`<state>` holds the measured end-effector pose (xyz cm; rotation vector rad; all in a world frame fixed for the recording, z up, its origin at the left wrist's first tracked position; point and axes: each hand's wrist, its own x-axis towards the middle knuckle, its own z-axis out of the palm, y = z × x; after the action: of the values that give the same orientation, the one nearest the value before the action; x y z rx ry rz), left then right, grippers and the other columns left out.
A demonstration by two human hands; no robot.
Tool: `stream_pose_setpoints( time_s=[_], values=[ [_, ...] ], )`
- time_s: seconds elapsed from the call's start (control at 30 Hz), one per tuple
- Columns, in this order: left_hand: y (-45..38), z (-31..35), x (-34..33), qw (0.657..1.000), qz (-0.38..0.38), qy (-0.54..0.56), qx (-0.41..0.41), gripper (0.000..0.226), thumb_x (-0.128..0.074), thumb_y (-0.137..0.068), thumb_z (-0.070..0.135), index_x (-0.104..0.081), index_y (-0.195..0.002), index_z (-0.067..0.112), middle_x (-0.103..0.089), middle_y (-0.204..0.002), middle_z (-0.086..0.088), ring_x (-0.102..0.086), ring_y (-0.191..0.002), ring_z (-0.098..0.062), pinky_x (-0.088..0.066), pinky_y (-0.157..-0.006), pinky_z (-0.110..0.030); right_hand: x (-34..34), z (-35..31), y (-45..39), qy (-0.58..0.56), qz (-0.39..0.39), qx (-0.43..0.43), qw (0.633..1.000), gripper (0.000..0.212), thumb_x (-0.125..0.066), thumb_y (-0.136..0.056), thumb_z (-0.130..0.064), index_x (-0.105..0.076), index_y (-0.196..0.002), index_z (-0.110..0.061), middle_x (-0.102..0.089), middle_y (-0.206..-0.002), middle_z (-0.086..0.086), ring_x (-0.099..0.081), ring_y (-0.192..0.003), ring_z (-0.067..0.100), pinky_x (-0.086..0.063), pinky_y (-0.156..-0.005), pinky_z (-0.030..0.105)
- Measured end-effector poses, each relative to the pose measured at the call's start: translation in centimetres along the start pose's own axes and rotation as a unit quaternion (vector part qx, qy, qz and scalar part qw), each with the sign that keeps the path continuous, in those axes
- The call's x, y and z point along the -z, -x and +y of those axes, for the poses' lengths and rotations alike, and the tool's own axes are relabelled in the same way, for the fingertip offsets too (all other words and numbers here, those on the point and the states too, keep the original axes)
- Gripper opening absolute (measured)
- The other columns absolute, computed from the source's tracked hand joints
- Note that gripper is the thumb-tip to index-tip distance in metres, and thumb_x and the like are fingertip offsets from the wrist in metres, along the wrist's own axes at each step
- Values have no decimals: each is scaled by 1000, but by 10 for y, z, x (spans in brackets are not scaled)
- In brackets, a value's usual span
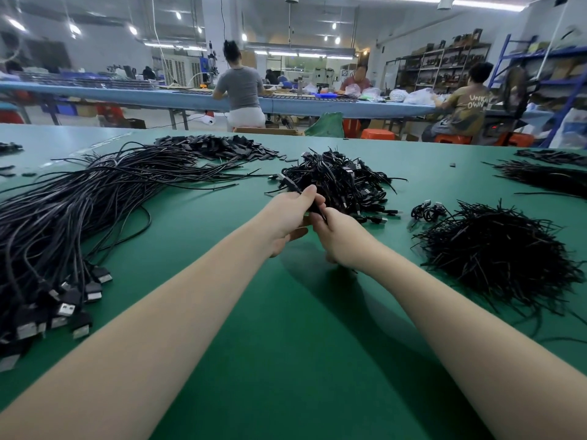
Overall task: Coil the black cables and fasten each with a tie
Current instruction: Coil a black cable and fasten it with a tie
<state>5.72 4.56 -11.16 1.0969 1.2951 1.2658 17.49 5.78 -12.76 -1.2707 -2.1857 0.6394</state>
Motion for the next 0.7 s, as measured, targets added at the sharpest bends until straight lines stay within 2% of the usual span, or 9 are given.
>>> stream_pose_setpoints(
  time_s=[0.07,0.17,0.27,0.33,0.4,0.47,0.53,0.6,0.7],
  values=[
    [-2,-2,2,999,2,-28,-17,32,-43,-102,37,-60,-78,22,-63,-78,7,-56,-68,-7,-43,-73,-24,4,-2,2,-133,-65,-22,989,32,-39,-101,-39,-39,-131,-28,-41,-67,-2,-37,-45,14,-28,-41,23],
    [-4,-3,6,999,-4,-42,-33,33,-43,-102,35,-59,-77,20,-63,-78,6,-56,-76,-11,-43,-81,-28,8,-2,5,-243,-126,-42,961,25,-42,-98,-45,-43,-100,-20,-29,-63,-5,-23,-43,10,-18,-42,20],
    [-3,-3,9,998,-12,-50,-30,32,-43,-101,37,-58,-76,23,-63,-75,10,-54,-73,-10,-42,-74,-26,10,-3,6,-281,-147,-55,947,29,-40,-98,-48,-41,-88,-21,-28,-65,-5,-22,-47,10,-16,-46,23],
    [-2,-4,9,998,-17,-50,-28,33,-43,-101,37,-58,-75,23,-62,-77,8,-54,-72,-9,-42,-75,-26,9,-2,7,-213,-125,-32,968,23,-41,-100,-43,-43,-90,-22,-29,-69,-1,-26,-47,11,-21,-45,25],
    [-2,-5,8,998,-12,-56,-24,33,-43,-101,38,-58,-76,23,-61,-83,4,-52,-74,-11,-43,-75,-25,6,-2,6,-145,-95,-13,985,8,-44,-100,-39,-45,-108,-36,-35,-70,0,-33,-47,13,-28,-43,24],
    [-1,-7,7,998,-9,-54,-19,32,-43,-101,38,-58,-78,23,-60,-88,2,-51,-77,-12,-43,-75,-25,2,0,4,-70,-64,4,996,39,-44,-100,-36,-36,-139,-34,-50,-76,0,-42,-53,13,-34,-47,21],
    [-1,-8,6,999,-9,-35,-11,31,-44,-101,39,-59,-78,24,-61,-86,5,-51,-74,-11,-42,-73,-25,0,1,2,41,-30,27,998,48,-38,-102,-33,-30,-148,-21,-61,-102,8,-50,-72,16,-33,-59,25],
    [-1,-8,5,1000,-15,-2,5,32,-45,-100,39,-64,-78,25,-65,-85,9,-55,-74,-10,-42,-72,-26,-1,3,2,87,2,34,996,41,-34,-104,-29,-38,-142,-13,-62,-115,12,-54,-88,23,-31,-66,25],
    [1,-9,6,998,-51,35,29,29,-50,-98,41,-71,-86,25,-72,-91,10,-66,-77,-8,-47,-74,-25,-3,9,0,75,28,-9,997,27,-32,-103,-30,-52,-104,-11,-61,-106,15,-55,-94,32,-35,-73,31]
  ],
)
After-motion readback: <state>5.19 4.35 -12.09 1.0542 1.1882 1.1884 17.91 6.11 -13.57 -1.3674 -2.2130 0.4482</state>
